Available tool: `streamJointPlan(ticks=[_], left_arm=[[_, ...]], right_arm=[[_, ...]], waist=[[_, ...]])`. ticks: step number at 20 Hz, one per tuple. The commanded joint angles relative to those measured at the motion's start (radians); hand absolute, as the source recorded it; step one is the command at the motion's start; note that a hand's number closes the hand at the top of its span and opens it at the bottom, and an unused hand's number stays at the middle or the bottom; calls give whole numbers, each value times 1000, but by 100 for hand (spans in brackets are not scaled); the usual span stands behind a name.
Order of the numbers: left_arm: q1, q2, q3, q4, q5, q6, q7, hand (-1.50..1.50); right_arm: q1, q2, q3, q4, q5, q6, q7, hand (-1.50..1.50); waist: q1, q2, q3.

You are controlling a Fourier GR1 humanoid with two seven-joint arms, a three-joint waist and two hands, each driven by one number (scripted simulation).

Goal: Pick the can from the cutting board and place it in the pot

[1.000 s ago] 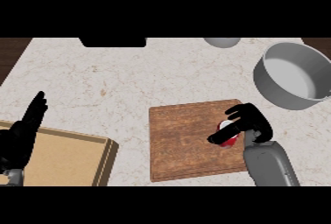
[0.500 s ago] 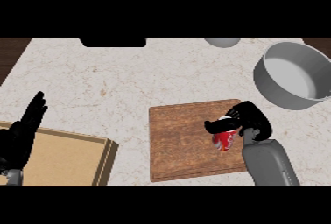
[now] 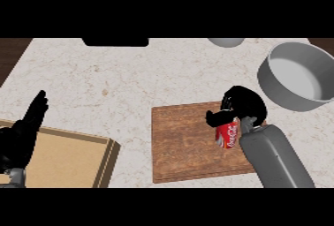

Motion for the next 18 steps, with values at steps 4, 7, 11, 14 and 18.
streamJointPlan(ticks=[4,7,11,14,18], left_arm=[[23,-21,-13,-9,-9,-2,44,0],[-10,23,40,0,21,-25,76,0],[27,-14,24,18,3,-18,21,0],[12,-12,26,37,-16,-23,8,0],[73,-4,58,8,27,-76,-10,0]], right_arm=[[-86,-97,62,-130,194,-64,32,150],[-126,-122,82,-201,305,-107,102,150],[-155,-152,55,-335,378,-83,185,150],[-160,-116,-20,-376,351,-155,173,150],[-144,-166,-128,-380,319,-191,94,150]], waist=[[-11,0,-5],[-19,-2,-5],[-21,-2,-6],[-17,2,-5],[-7,3,-5]])
